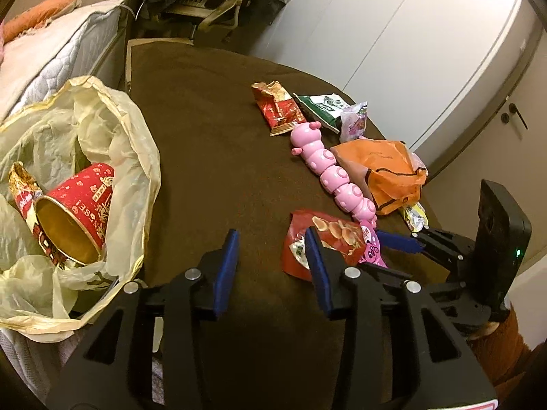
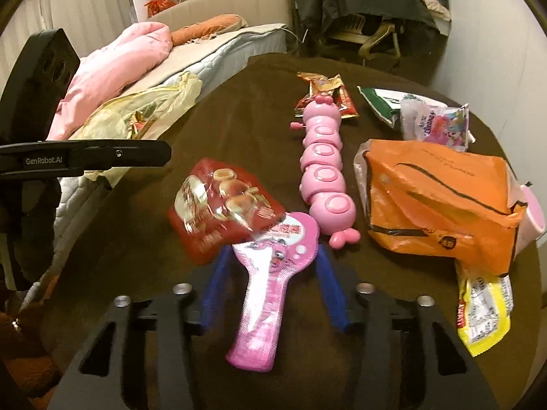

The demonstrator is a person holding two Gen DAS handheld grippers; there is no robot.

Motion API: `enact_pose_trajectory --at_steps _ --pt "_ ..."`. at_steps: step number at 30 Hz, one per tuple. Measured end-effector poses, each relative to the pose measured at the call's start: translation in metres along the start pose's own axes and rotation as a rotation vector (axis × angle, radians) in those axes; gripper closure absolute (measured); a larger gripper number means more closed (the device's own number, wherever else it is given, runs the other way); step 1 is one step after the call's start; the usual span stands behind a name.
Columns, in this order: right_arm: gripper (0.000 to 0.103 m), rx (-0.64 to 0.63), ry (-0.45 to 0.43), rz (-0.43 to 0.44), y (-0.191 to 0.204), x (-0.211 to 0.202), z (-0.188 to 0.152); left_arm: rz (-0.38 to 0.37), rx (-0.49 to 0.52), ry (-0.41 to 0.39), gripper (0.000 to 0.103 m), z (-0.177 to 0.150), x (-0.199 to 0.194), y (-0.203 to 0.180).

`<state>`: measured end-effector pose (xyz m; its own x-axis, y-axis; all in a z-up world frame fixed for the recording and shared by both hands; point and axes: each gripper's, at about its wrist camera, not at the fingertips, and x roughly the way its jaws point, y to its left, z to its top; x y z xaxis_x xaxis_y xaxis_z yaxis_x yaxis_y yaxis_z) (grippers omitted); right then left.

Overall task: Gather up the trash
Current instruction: 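Grasp the red snack packet with the left gripper while the right grasps the pink candy stick, then carry the red packet and pink candy stick over the yellow bag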

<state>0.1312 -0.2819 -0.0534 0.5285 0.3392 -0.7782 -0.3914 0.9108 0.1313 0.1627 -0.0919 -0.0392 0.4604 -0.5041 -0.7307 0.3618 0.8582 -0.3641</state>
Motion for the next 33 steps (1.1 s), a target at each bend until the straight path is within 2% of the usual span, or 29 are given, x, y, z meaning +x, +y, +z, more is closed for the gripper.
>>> enact_pose_trajectory --at_steps 6,10,14,16,20,24,27,29,31,33 --pt "0.058 0.054 -0.037 -0.062 -0.012 -0.019 -0.007 0.056 0.096 -0.021 0.063 -0.002 -0.001 -0.016" --pt "0.058 0.095 -0.070 -0.184 -0.024 -0.035 -0.018 0.022 0.129 -0.008 0.056 -0.002 0.007 -0.032" --pt "0.058 0.168 -0.101 -0.255 -0.046 -0.053 -0.031 0.019 0.201 0.019 0.052 -0.004 0.019 -0.058" --pt "0.058 0.209 -0.116 -0.273 -0.057 -0.061 -0.037 0.045 0.216 0.018 0.050 -0.006 0.022 -0.067" --pt "0.058 0.269 -0.154 -0.297 -0.075 -0.077 -0.047 0.161 0.181 0.033 0.049 -0.012 0.029 -0.079" --pt "0.058 0.296 -0.174 -0.297 -0.083 -0.081 -0.054 0.152 0.168 0.057 0.049 -0.017 0.037 -0.087" --pt "0.058 0.316 -0.180 -0.289 -0.087 -0.082 -0.059 0.178 0.168 0.085 0.049 -0.017 0.052 -0.089" --pt "0.058 0.322 -0.182 -0.290 -0.087 -0.083 -0.062 0.170 0.163 0.075 0.058 -0.017 0.054 -0.090" --pt "0.058 0.330 -0.185 -0.292 -0.088 -0.084 -0.065 0.159 0.152 0.076 0.080 -0.015 0.054 -0.088" --pt "0.058 0.340 -0.189 -0.290 -0.091 -0.086 -0.067 0.147 0.134 0.083 0.085 -0.013 0.055 -0.086"
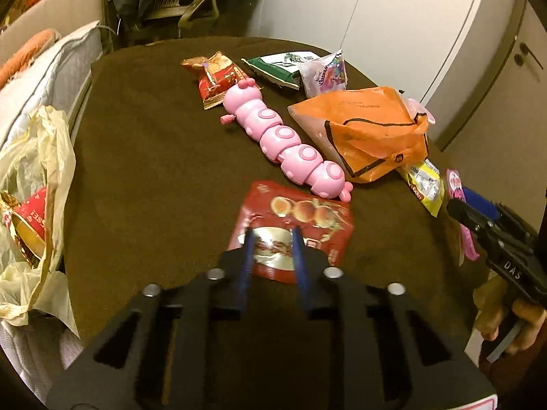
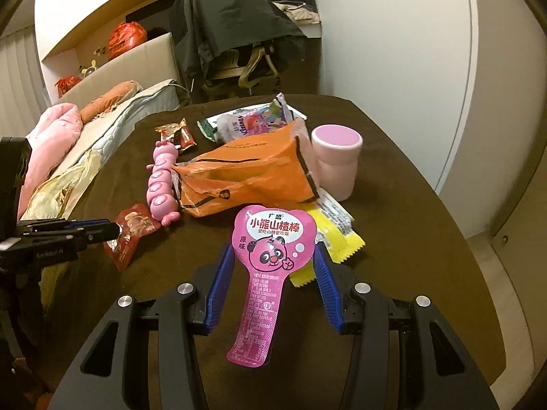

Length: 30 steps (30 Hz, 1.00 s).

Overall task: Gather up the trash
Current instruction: 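Carry the red packet and pink candy stick over the yellow bag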

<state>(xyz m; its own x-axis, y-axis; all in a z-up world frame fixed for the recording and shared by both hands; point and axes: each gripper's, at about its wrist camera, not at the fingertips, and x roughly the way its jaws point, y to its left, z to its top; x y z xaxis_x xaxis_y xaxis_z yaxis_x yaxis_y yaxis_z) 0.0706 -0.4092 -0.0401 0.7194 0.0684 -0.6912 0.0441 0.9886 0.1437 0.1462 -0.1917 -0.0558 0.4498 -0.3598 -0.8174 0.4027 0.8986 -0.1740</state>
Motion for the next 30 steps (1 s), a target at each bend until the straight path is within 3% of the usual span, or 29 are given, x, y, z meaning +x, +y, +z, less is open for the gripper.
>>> enact_pose_trajectory --at_steps 3,5,7,10,15,18,24,26,30 --pt "0.058 0.007 -0.007 0.001 0.000 0.000 0.002 -0.003 -0.017 -0.009 0.084 0.001 -0.005 0.003" --pt "0.058 0.007 -0.010 0.006 -0.001 -0.001 0.002 -0.029 -0.041 -0.045 0.077 0.002 -0.015 0.005" --pt "0.058 0.006 -0.010 0.009 0.000 0.000 0.002 -0.038 -0.039 -0.087 0.051 0.001 -0.025 0.005" --pt "0.058 0.008 -0.004 0.018 0.000 0.003 0.000 -0.027 -0.002 -0.092 0.049 0.001 -0.024 -0.001" --pt "0.058 0.003 -0.002 0.021 0.000 0.003 -0.001 -0.014 0.037 -0.010 0.049 0.003 0.009 -0.017" --pt "0.058 -0.003 -0.009 0.008 0.000 0.000 -0.001 -0.033 0.026 -0.016 0.065 0.006 0.015 -0.018" --pt "0.058 0.005 -0.015 0.004 -0.002 -0.002 0.001 -0.079 0.021 -0.039 0.080 0.006 0.003 -0.016" --pt "0.058 -0.007 -0.017 0.010 0.003 -0.003 0.002 -0.087 0.019 -0.054 0.089 0.006 -0.004 -0.015" --pt "0.058 -0.047 -0.034 0.019 0.016 -0.008 0.008 -0.103 0.017 -0.082 0.089 0.005 -0.020 -0.011"
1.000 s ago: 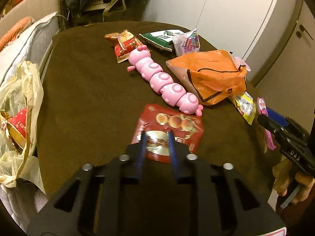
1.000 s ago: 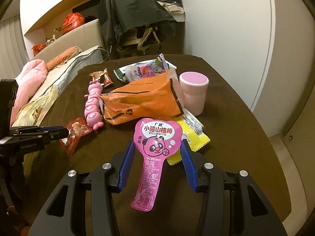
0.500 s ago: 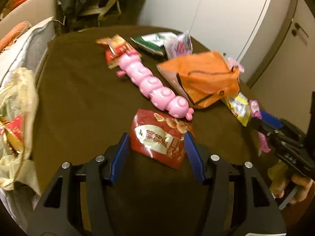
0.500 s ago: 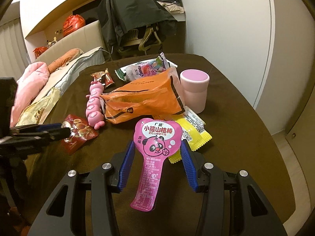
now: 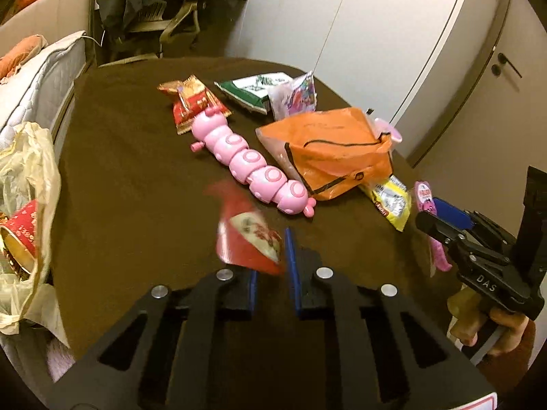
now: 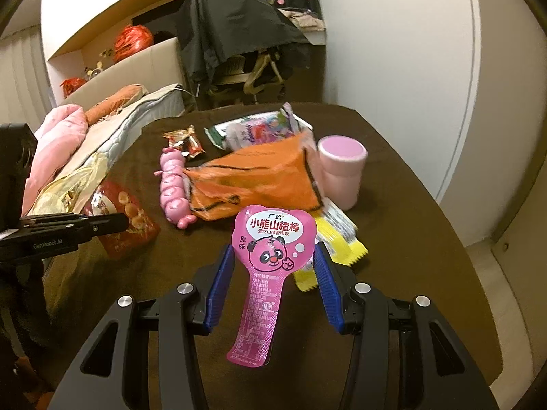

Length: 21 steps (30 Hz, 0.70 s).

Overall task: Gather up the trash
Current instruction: 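Carry the red packet and pink candy stick over the yellow bag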

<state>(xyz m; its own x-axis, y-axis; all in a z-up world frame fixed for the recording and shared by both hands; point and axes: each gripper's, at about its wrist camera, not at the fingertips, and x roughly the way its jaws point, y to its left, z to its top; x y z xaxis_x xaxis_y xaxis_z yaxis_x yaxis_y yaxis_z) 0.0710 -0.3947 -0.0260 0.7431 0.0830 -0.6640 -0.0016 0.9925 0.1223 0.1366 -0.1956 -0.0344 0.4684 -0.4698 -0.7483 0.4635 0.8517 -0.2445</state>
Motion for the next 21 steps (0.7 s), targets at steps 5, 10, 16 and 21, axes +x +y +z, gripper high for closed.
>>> enact_pose_trajectory --at_steps 5,10,16,21 --pt "0.058 -0.073 -0.024 0.018 0.025 -0.005 0.015 -0.028 -0.029 -0.040 0.094 -0.002 -0.023 0.012" --pt "0.058 -0.151 -0.048 0.050 0.057 -0.009 0.030 -0.030 -0.069 -0.097 0.097 -0.005 -0.052 0.032" --pt "0.058 -0.214 -0.063 0.088 0.088 -0.007 0.045 -0.004 -0.118 -0.140 0.100 -0.009 -0.074 0.062" --pt "0.058 -0.224 -0.047 0.091 0.096 -0.005 0.041 -0.011 -0.149 -0.148 0.101 -0.015 -0.081 0.076"
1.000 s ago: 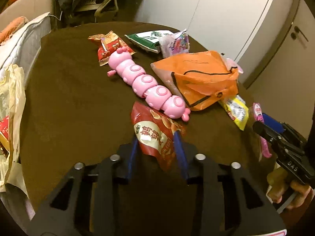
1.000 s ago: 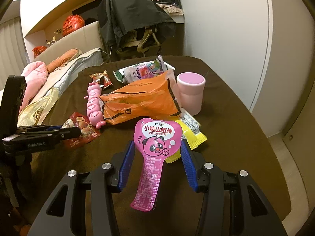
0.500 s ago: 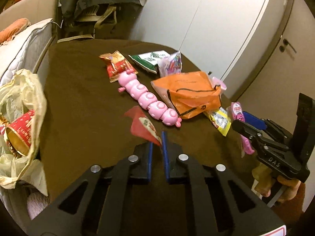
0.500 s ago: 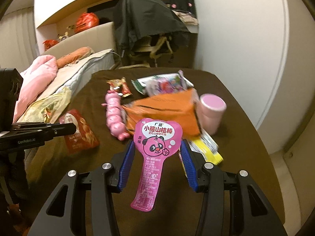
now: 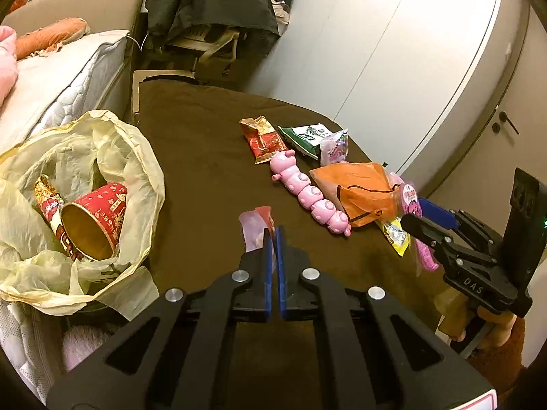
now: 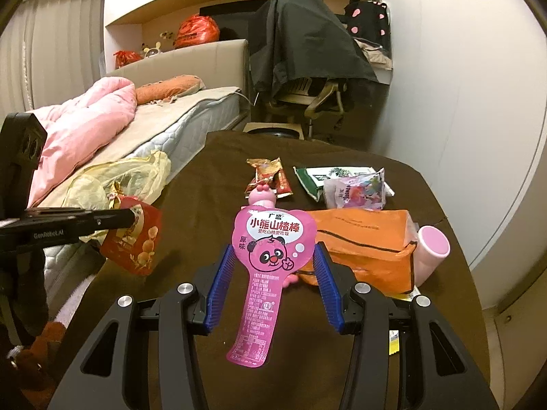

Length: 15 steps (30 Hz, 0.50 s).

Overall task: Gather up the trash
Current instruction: 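Carry the red packet and pink candy stick over the yellow bag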

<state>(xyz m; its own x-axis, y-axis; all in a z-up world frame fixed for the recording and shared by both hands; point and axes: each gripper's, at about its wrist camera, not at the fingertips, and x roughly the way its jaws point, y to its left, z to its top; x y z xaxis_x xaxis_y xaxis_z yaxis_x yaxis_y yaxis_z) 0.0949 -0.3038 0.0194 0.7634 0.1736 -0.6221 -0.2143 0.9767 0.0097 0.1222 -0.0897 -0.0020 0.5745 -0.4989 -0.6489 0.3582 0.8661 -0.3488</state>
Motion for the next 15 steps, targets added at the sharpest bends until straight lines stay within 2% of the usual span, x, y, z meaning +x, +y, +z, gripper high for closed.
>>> enact_pose_trajectory --at_steps 7,11,15 --pt "0.058 -0.014 -0.009 0.004 0.006 0.002 0.006 0.007 0.022 -0.022 0.101 0.007 -0.010 0.000" --pt "0.058 -0.048 -0.037 0.055 0.024 0.005 0.033 0.033 0.038 -0.079 0.101 0.022 -0.034 0.010" --pt "0.058 -0.098 -0.073 0.130 0.053 0.014 0.062 0.090 0.034 -0.144 0.101 0.038 -0.063 0.035"
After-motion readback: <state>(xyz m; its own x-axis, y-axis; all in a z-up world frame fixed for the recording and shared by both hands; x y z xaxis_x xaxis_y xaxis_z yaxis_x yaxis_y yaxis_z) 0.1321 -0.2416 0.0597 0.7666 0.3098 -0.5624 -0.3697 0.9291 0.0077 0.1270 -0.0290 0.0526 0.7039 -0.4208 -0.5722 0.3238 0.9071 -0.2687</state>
